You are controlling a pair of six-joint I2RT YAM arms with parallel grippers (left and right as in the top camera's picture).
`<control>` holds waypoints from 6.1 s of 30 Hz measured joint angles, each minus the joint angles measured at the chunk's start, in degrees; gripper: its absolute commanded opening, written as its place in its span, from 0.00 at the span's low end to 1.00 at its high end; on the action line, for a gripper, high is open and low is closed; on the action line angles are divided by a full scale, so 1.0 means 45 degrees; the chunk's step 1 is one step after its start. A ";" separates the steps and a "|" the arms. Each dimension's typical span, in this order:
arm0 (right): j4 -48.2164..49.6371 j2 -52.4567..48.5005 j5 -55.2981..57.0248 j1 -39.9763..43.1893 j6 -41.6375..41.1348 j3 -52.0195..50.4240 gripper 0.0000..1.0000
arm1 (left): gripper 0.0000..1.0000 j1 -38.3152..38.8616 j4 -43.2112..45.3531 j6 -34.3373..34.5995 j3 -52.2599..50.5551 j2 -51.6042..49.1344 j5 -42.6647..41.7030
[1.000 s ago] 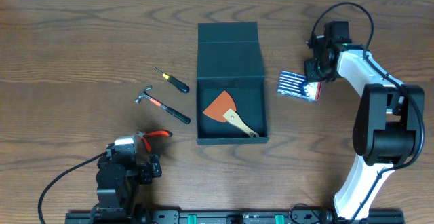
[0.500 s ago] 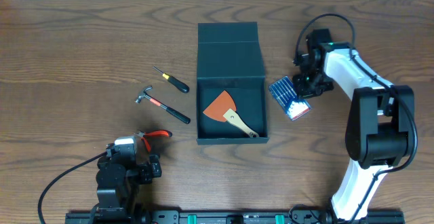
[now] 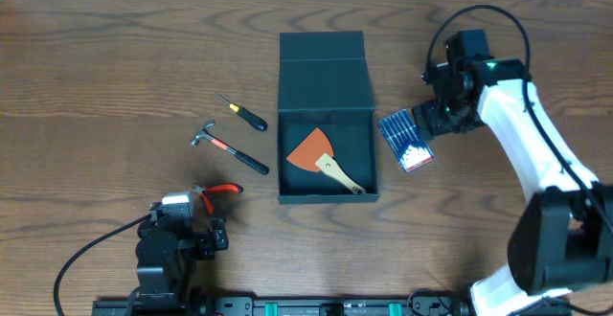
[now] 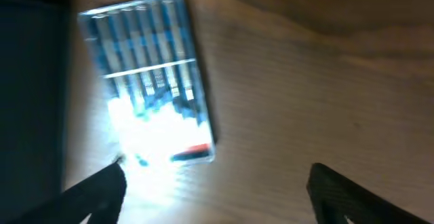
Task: Pack container
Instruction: 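Grasp the clear screwdriver case with the right gripper and lift it, then carry the screwdriver case into the box and set it on the scraper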
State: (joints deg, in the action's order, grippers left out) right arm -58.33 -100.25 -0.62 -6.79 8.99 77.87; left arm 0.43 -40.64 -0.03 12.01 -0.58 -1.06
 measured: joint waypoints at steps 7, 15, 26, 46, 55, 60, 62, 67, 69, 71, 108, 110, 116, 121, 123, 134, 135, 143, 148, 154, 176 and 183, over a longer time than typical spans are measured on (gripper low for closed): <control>-0.0287 -0.0194 -0.1098 -0.0413 0.2171 -0.0175 0.89 | 0.99 0.0000 0.0000 0.0000 0.0000 0.0000 0.0000; -0.0136 -0.1481 -0.1613 -0.0427 0.3449 -0.0219 0.91 | 0.99 0.0000 0.0000 0.0000 0.0000 0.0000 0.0000; 0.0491 -0.2225 -0.1564 -0.0593 0.3502 -0.0262 0.96 | 0.99 0.0000 0.0000 0.0000 0.0000 0.0000 0.0000; 0.1214 -0.3249 0.0520 -0.1617 0.1447 -0.0272 0.95 | 0.99 0.0000 -0.0005 0.0000 0.0000 0.0000 0.0000; 0.1554 -0.3249 0.0631 -0.1617 0.1263 -0.0311 0.86 | 0.98 0.0000 0.0000 0.0000 0.0000 0.0000 0.0000; 0.1749 -0.3249 0.0627 -0.1617 0.1263 -0.0573 0.86 | 0.99 0.0000 -0.0005 0.0000 0.0000 0.0000 0.0000; 0.1841 -0.3249 0.0588 -0.1617 0.1263 -0.0661 0.86 | 0.99 0.0000 0.0000 0.0000 0.0000 0.0000 0.0000; 0.2040 -0.3157 0.0330 -0.1617 0.1239 -0.0865 0.79 | 0.98 0.0000 0.0000 0.0000 0.0000 0.0000 0.0000; 0.2098 -0.3109 0.0301 -0.1617 0.1224 -0.0947 0.77 | 0.98 0.0000 -0.0005 0.0000 0.0000 0.0000 0.0000; 0.2118 -0.3089 0.0296 -0.1617 0.1219 -0.0976 0.73 | 0.99 0.0000 -0.0005 0.0000 0.0000 0.0000 0.0000; 0.0296 -0.3118 0.1010 -0.1617 0.1122 0.1423 0.68 | 0.99 0.0000 -0.0005 0.0000 0.0000 0.0000 0.0000; 0.0107 -0.3118 0.1015 -0.1617 0.1122 0.1734 0.68 | 0.99 0.0000 0.0000 0.0000 0.0000 0.0000 0.0000; -0.0597 -0.3118 0.1025 -0.1617 0.1122 0.2997 0.68 | 0.98 0.0000 -0.0005 0.0000 0.0000 0.0000 0.0000; -0.1214 -0.2997 0.1054 -0.1724 0.1141 0.3925 0.65 | 0.98 0.0000 -0.0005 0.0000 0.0000 0.0000 0.0000; -0.1481 -0.2875 0.1035 -0.1928 0.1200 0.4177 0.66 | 0.99 0.0000 0.0000 0.0000 0.0000 0.0000 0.0000; -0.1962 -0.2526 0.0568 -0.5081 0.1758 0.4648 0.66 | 0.99 0.0000 0.0000 0.0000 0.0000 0.0000 0.0000; -0.1972 -0.2526 0.0539 -0.5377 0.1792 0.4648 0.66 | 0.99 0.0000 -0.0005 0.0000 0.0000 0.0000 0.0000; -0.2006 -0.2521 0.0034 -0.6441 0.2108 0.4590 0.66 | 0.99 0.0000 0.0000 0.0000 0.0000 0.0000 0.0000; -0.1394 -0.2516 -0.0384 -0.6465 0.2244 0.3803 0.67 | 0.99 0.0000 -0.0005 0.0000 0.0000 0.0000 0.0000; -0.0146 -0.2516 -0.0957 -0.6465 0.2297 0.2127 0.67 | 0.98 0.0000 0.0000 0.0000 0.0000 0.0000 0.0000; 0.2453 -0.2516 -0.1418 -0.6475 0.2438 -0.0170 0.83 | 0.99 0.0000 0.0000 0.0000 0.0000 0.0000 0.0000; 0.2249 -0.2497 -0.1530 -0.6475 0.2419 0.0034 0.82 | 0.99 0.0000 -0.0005 0.0000 0.0000 0.0000 0.0000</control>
State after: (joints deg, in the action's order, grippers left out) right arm -48.21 -111.48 -7.51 -35.92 19.88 78.02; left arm 0.43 -40.66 -0.03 12.01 -0.58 -1.06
